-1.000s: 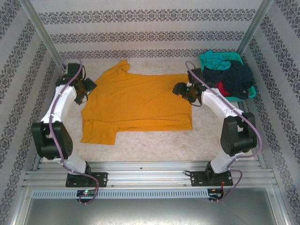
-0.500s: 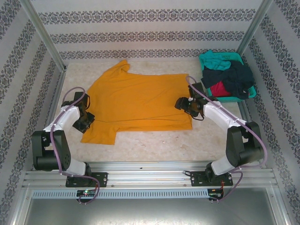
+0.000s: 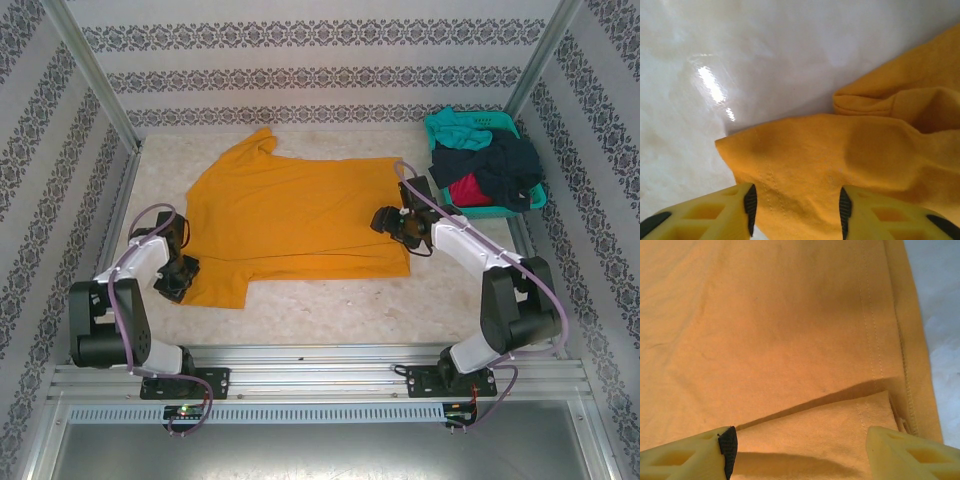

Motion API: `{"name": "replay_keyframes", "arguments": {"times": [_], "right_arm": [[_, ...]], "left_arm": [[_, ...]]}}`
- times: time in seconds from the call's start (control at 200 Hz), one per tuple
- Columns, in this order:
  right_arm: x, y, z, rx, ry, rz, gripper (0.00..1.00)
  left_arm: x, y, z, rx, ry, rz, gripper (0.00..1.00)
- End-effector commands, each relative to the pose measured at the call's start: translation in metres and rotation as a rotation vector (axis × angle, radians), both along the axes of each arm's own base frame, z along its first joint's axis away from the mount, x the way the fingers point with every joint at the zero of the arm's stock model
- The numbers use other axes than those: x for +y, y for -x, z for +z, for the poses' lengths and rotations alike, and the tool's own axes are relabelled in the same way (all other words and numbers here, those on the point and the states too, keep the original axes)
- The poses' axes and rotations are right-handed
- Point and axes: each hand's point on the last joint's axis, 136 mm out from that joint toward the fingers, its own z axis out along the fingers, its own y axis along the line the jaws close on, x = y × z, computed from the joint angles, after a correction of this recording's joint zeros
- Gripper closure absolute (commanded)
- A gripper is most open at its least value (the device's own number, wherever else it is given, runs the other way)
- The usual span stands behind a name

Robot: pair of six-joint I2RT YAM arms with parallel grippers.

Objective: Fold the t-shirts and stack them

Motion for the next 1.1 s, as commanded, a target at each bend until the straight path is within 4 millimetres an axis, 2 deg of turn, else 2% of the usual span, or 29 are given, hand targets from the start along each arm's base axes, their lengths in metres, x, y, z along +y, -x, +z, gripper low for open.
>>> {"name": "replay_keyframes", "arguments": {"times": [0.0, 0.09, 0.215, 0.31, 0.4, 0.53, 0.595, 0.804, 1.094], "right_arm": [[0.007, -0.008, 0.004, -0.020, 0.002, 0.002, 0.31], [0.008, -0.008, 0.004, -0.017, 0.009, 0.003, 0.31], [0.004, -0.005, 0.004, -0.014, 0.022, -0.009, 0.31], [0.002, -0.003, 0.003, -0.012, 0.029, -0.019, 0.31], [0.000, -0.001, 0.003, -0.007, 0.039, -0.024, 0.31], [-0.006, 0.003, 0.003, 0.001, 0.055, -0.038, 0.31], [-0.010, 0.005, 0.005, 0.002, 0.062, -0.049, 0.31], [-0.025, 0.019, 0.001, 0.025, 0.069, -0.098, 0.32], [-0.038, 0.028, -0.008, 0.054, 0.060, -0.167, 0.32]], "left_arm": [[0.002, -0.006, -0.009, 0.014, 0.021, 0.043, 0.49], [-0.001, -0.003, -0.019, 0.045, 0.040, 0.047, 0.49], [-0.004, 0.011, -0.028, 0.079, 0.056, 0.073, 0.53], [-0.005, 0.019, -0.033, 0.090, 0.061, 0.093, 0.62], [-0.007, 0.023, -0.035, 0.094, 0.071, 0.104, 0.74], [-0.005, 0.025, -0.026, 0.079, 0.057, 0.098, 0.94], [-0.005, 0.026, -0.019, 0.070, 0.053, 0.097, 1.00], [-0.007, 0.036, 0.007, 0.036, 0.050, 0.105, 1.00], [-0.019, 0.071, 0.025, 0.045, 0.087, 0.167, 1.00]]}}
